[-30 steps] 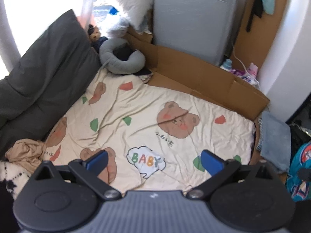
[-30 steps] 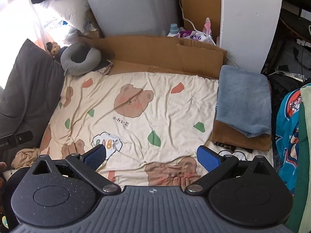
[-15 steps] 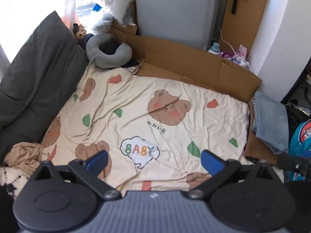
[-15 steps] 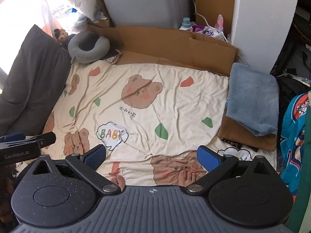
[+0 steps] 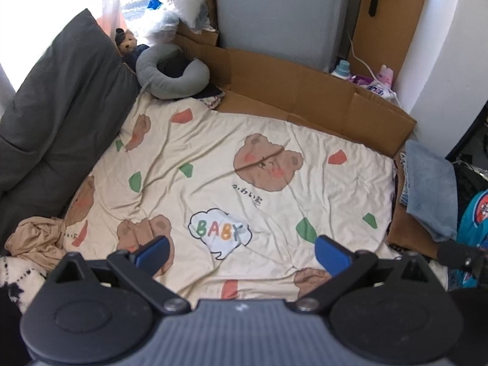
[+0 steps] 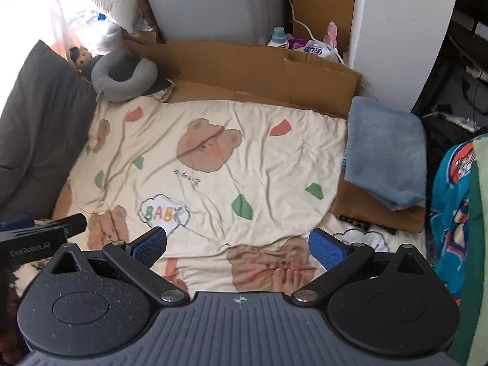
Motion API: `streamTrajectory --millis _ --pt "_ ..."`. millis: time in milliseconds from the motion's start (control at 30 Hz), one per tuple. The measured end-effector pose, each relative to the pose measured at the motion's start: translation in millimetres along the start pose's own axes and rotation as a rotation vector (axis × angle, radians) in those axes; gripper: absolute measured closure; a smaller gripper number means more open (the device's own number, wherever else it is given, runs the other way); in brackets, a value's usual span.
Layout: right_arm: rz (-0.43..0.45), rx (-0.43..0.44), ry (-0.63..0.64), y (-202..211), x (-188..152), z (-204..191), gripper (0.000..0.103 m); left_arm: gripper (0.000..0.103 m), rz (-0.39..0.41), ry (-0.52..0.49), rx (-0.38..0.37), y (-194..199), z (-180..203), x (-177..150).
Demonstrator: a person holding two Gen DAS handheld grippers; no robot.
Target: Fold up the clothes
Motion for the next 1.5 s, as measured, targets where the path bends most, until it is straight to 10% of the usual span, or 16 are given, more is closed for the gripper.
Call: streamTrajectory --millis 1500 --pt "0.013 0.023 -0.016 -3 4 16 0.001 0.001 0.029 -0.004 0.045 -6 -2 4"
Point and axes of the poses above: each gripper's, at about its wrist camera, not at the fingertips, and y roughly against the way its jaws point, z to its right, x to its top, the point moved 5 cm from there along -y, roughly the way its jaws point, and after that the axes turned 1 degree about -x, right-handed, at the moved point
